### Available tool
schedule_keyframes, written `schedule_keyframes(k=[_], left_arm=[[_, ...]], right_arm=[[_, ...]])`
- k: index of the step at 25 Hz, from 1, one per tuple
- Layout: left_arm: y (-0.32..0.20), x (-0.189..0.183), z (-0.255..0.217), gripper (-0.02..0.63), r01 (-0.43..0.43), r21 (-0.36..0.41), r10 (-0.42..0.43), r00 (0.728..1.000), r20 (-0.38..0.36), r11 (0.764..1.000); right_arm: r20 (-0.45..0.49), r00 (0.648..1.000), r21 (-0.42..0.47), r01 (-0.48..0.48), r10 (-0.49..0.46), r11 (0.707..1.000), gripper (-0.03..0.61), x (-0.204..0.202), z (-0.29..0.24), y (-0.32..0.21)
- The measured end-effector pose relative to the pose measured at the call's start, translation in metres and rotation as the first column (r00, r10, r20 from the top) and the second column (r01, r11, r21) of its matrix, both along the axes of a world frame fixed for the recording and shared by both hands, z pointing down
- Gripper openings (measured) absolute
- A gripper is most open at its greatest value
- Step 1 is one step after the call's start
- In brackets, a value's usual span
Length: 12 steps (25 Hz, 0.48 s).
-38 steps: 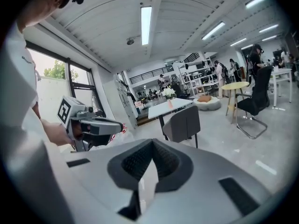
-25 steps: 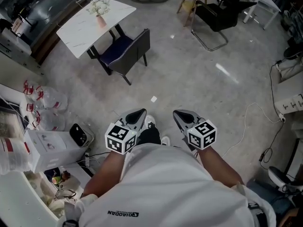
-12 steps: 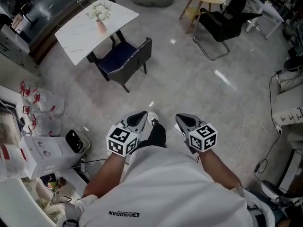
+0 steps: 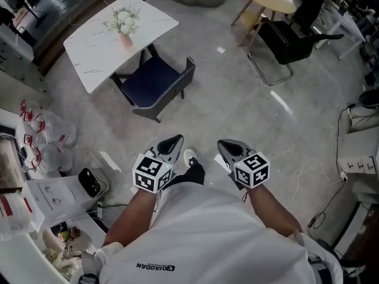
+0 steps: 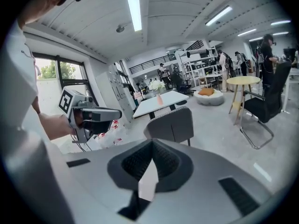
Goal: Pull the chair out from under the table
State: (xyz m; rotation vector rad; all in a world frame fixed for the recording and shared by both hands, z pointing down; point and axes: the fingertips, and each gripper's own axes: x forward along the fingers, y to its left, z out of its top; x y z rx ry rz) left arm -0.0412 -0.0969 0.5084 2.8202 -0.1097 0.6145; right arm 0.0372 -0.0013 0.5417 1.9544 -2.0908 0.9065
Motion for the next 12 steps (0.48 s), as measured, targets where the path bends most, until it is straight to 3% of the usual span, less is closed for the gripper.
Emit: schedule_keyframes(k=[12], left_arm=[[-0.127,0.066,-0.017,0.006,0.072,0.023,-0.071,0.997,-0.029,0.997]], right_arm=[[-0.045,0.994,0.008,0.101,-0.101,0.995,0.006,0.067,-0.019,-0.137]])
